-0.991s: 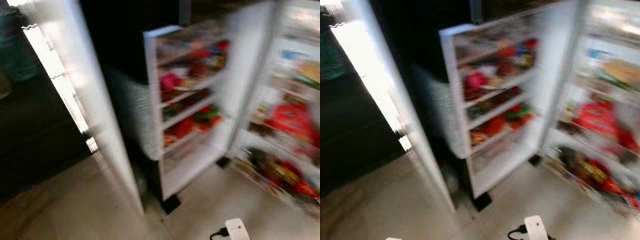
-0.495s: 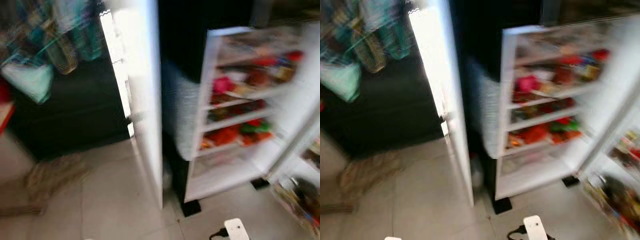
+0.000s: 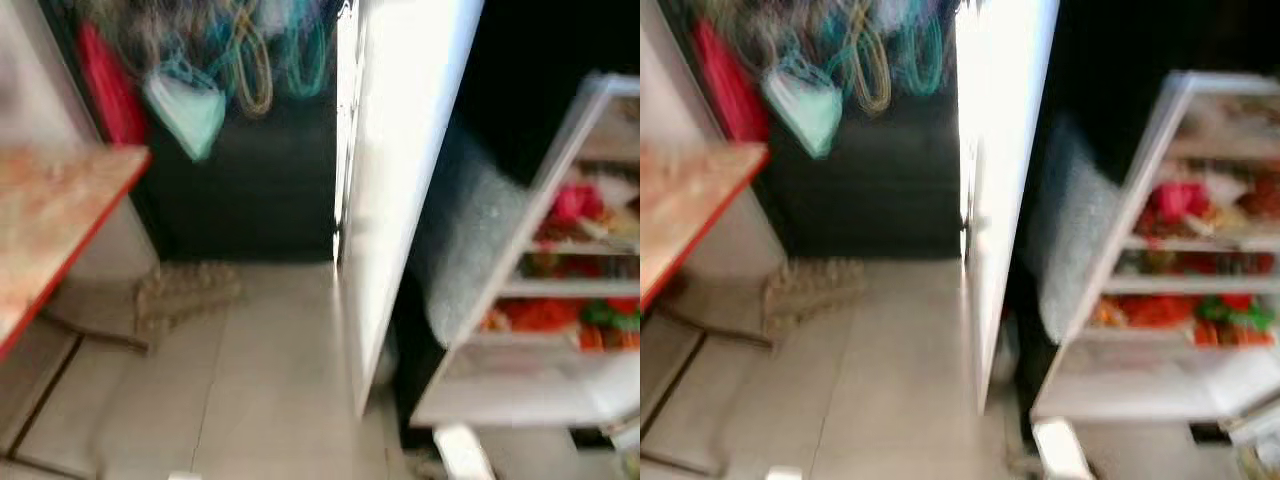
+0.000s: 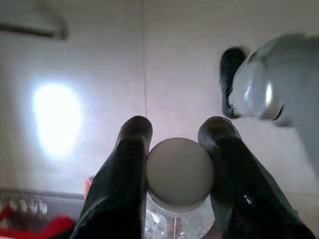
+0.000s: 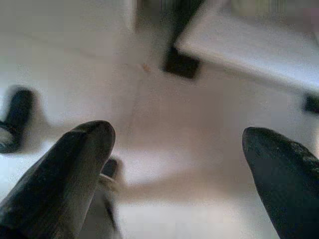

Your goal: Restocking fridge

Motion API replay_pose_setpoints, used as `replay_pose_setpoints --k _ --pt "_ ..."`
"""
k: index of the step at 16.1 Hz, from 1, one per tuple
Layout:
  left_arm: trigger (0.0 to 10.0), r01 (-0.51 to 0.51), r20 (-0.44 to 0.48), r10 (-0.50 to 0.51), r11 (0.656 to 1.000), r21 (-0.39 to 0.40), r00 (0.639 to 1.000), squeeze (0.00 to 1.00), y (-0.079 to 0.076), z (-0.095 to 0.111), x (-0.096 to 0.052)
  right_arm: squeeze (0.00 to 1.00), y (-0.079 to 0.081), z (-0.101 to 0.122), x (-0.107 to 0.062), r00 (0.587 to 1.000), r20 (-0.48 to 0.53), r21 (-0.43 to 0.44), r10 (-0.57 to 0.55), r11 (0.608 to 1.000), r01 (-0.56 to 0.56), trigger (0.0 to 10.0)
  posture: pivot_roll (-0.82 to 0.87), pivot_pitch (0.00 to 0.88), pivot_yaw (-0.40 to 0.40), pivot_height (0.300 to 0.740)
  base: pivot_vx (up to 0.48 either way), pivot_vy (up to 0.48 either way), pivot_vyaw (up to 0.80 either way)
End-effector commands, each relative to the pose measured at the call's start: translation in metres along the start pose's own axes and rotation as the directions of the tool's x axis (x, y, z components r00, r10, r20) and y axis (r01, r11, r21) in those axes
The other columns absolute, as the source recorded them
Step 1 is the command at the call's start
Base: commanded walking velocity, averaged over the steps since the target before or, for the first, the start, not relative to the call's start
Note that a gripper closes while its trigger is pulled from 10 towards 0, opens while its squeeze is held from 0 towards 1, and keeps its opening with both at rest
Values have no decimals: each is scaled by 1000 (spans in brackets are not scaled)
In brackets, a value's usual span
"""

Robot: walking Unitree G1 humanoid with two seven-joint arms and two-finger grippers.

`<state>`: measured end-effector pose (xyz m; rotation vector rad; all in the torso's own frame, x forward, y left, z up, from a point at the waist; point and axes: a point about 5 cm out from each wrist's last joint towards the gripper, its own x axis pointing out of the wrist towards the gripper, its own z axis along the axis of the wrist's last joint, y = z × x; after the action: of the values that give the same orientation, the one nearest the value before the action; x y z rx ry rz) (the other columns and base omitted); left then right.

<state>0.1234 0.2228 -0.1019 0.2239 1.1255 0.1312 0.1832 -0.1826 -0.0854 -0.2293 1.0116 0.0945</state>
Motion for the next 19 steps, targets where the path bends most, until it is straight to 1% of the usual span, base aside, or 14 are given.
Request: replay_pose_setpoints --k 1,2,4,8,10,12,15,16,18,19 --pt "10000 -2 14 2 1000 -6 1000 0 -1 5 1 0 -6 -10 -2 1000 -27 13 -11 1000 11 10000 -36 0 -26 740 0 0 0" --pt "10000 -1 13 1 1000 -2 1000 0 -1 5 1 0 -5 -11 -2 1000 -24 38 -14 999 14 10000 -36 0 -26 740 0 0 0" --pt "10000 7 16 -7 1000 18 1000 0 -1 6 1 0 -6 -11 -2 1000 -18 50 -14 999 15 10000 -35 0 -26 740 0 0 0" --pt "10000 9 16 -9 1000 19 1000 0 -2 6 1 0 -5 -11 -2 1000 -13 70 -17 997 18 10000 -34 0 -26 740 0 -293 0" --pt "10000 11 17 -11 1000 25 1000 0 -2 6 1 0 -6 -13 -2 999 -25 102 -41 994 44 10000 -36 0 -22 740 0 -292 0" --pt "10000 13 15 -13 999 30 1000 0 -1 5 1 0 -5 -13 -2 999 -28 91 -38 995 40 10000 -37 0 -19 740 0 -291 -800" --pt "10000 16 15 -16 999 40 1000 0 -1 5 1 0 -5 -14 -2 999 -26 88 -42 995 44 10000 -39 0 -14 740 0 -294 0" --pt "10000 17 15 -18 999 44 1000 0 -1 5 1 0 -4 -13 -2 999 -12 90 -35 995 36 10000 -40 0 -12 740 0 -292 0" --pt "10000 20 15 -21 999 50 1000 0 -1 4 1 0 -3 -14 -2 999 -11 113 -37 993 38 10000 -42 0 -11 740 0 -292 0" --pt "10000 21 15 -22 998 52 1000 0 -1 4 0 0 -3 -15 -3 999 -18 115 -36 993 37 10000 -43 0 -11 740 0 -292 -544"
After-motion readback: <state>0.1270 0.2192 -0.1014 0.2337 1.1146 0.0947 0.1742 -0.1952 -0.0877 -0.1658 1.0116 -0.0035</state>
